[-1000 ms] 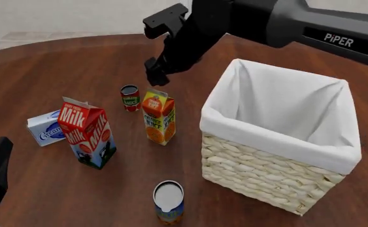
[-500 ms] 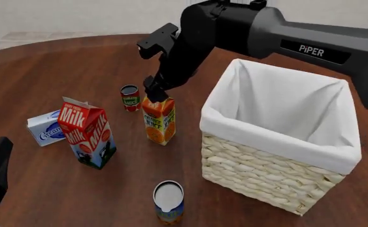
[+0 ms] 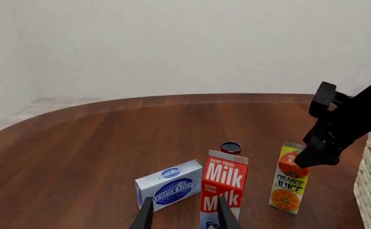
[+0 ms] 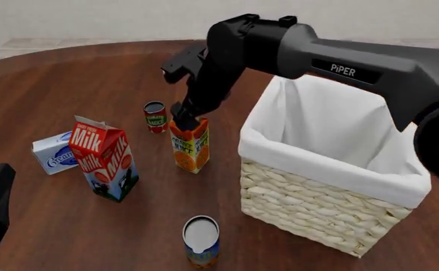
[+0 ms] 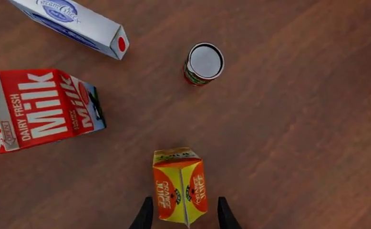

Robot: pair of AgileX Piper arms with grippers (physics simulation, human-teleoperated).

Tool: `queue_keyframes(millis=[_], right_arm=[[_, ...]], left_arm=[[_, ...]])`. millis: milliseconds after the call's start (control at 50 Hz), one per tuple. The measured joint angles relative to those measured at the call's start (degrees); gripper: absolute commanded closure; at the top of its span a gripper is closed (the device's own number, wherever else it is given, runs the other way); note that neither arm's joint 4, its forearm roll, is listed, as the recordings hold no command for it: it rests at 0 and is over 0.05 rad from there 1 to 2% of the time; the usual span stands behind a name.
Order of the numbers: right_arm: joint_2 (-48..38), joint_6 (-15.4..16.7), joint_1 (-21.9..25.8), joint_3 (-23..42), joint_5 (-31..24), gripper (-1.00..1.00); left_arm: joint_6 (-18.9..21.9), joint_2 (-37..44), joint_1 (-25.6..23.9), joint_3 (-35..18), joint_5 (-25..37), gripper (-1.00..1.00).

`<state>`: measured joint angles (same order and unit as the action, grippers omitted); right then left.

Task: Pick up the orange juice, and put it in the basket.

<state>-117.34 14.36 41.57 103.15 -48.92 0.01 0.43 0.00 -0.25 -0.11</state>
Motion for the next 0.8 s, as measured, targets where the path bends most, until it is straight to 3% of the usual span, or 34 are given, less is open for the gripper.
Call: queue_keyframes(millis=[680,700,800], right_arm=[[-5.90,3.56,-0.02,1.21,-0.35,-1.00],[-5.90,3.63,-0.02,1.14,-0.31,1.00],[-5.74,4.80,0.02,0.90,-0.28,1.00]], left_arm=[[0.00,0.00,0.00,0.00,0.00,-1.00],[0.00,0.00,0.00,0.00,0.00,-1.00],[0.00,0.00,0.00,0.00,0.00,-1.00]])
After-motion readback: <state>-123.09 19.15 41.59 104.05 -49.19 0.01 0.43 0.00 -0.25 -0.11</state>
